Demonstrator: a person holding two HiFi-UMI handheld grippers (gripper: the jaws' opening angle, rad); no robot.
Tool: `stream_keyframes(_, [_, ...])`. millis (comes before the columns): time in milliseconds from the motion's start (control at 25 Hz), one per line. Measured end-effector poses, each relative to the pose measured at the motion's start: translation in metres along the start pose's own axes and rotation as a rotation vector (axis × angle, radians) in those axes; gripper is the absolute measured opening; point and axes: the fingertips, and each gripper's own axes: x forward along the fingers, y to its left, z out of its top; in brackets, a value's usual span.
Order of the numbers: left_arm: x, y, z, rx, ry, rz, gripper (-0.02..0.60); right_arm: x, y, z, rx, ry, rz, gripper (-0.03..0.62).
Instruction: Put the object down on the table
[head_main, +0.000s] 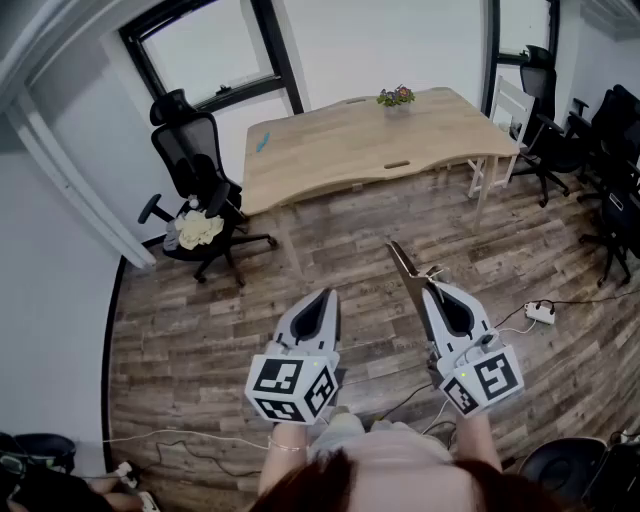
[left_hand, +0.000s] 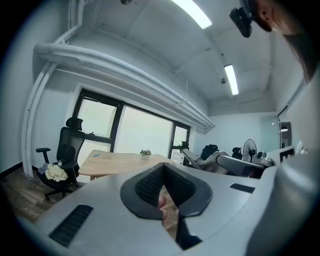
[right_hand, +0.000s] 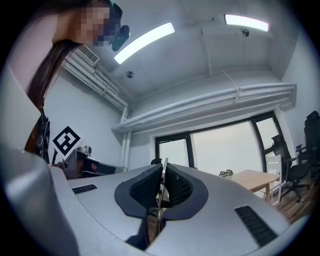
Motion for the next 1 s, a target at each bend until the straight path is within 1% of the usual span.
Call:
stream_keyframes(120, [0.003, -0.005, -0.003, -0.003, 0.005, -0.004, 0.002, -0.002, -0.005, -0.001, 0.017, -0.004, 0.002, 0.009])
stream_keyframes(280, [0.009, -0.011, -0.005, -0.009, 0.01, -0.006, 0.002, -0.004, -0.013, -0.002, 0.067, -0.019, 0.008, 0.011])
stream_keyframes(520, [0.021, 0.0, -0.004, -0.012, 0.015, -0.002, 0.002, 0.009, -0.02, -0.006, 0.092, -0.024, 0.007, 0.011])
stream_keyframes(720, [0.038, 0.016, -0.001, -0.014, 0.013, -0.006, 0.002, 0.029, -0.028, -0.015, 0.073, -0.007, -0.002, 0.011])
stream_keyframes(880, [0.058, 0.032, -0.001, -0.016, 0.016, -0.012, 0.002, 0.053, -0.036, -0.026, 0.01, 0.019, 0.003, 0.011])
stream_keyframes(1000, [0.076, 0.047, 0.002, -0.019, 0.019, -0.014, 0.002, 0.073, -0.042, -0.031, -0.019, 0.025, 0.006, 0.011])
